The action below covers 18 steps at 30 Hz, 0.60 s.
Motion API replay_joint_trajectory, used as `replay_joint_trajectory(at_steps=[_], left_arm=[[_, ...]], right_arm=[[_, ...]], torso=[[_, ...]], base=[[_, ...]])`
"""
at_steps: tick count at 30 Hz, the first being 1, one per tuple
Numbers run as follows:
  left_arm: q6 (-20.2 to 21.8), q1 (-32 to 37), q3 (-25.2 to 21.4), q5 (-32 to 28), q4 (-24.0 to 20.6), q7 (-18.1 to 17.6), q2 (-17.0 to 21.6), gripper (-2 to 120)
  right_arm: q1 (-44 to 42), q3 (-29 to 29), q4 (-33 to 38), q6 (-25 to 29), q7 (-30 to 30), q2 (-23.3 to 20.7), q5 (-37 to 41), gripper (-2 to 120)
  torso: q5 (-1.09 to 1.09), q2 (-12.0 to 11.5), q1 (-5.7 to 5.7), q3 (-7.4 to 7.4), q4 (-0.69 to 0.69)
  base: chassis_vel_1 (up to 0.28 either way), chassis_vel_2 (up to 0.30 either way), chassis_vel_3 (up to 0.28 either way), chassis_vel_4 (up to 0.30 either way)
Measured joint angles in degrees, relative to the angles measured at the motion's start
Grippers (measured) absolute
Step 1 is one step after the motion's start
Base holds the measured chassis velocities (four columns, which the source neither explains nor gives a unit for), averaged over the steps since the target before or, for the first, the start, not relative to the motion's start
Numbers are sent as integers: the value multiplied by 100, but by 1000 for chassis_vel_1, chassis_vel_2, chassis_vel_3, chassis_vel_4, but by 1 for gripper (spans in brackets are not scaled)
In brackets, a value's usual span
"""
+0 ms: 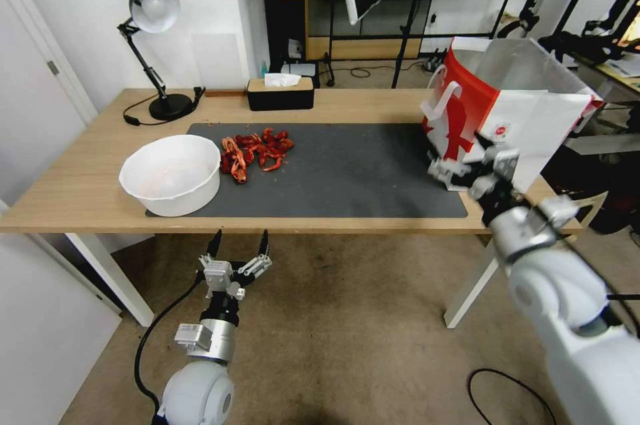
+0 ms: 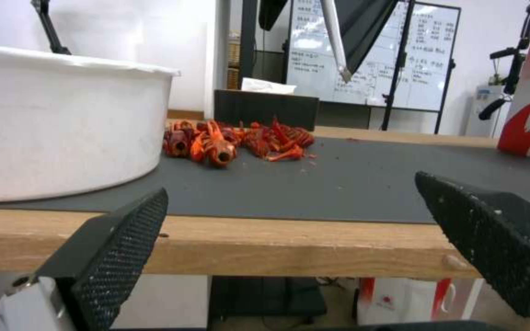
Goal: Close the takeout container lid, then place the container into the takeout bag.
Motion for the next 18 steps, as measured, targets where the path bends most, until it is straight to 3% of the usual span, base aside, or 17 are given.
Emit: replay_joint_trajectory(at_steps=[2, 5, 8, 9, 18], left_arm=[[-13, 10, -7, 3, 0, 7, -1, 100], [-113, 47, -31, 20, 33, 44, -3, 100], [-133, 68, -38, 31, 47, 59, -3, 100], [-151, 97, -40, 34, 60, 78, -6, 100], [-183, 98, -28, 39, 111, 95, -17, 100]], right_arm=[[-119, -11, -37, 151, -10, 84, -95, 100], [-635, -65, -231, 894, -23, 441, -484, 100], [-779, -84, -296, 1119, -9, 545, -577, 100], [-1006, -109, -390, 1444, 64, 719, -698, 100], [-1499, -190, -630, 1893, 207, 1102, -774, 100]], torso=[[1, 0, 0, 0, 0], [1, 0, 1, 0, -2], [1, 0, 0, 0, -1], [-1, 0, 0, 0, 0], [1, 0, 0, 0, -1]], base=[[0, 0, 0, 0], [0, 0, 0, 0], [0, 0, 0, 0], [0, 0, 0, 0], [0, 0, 0, 0]])
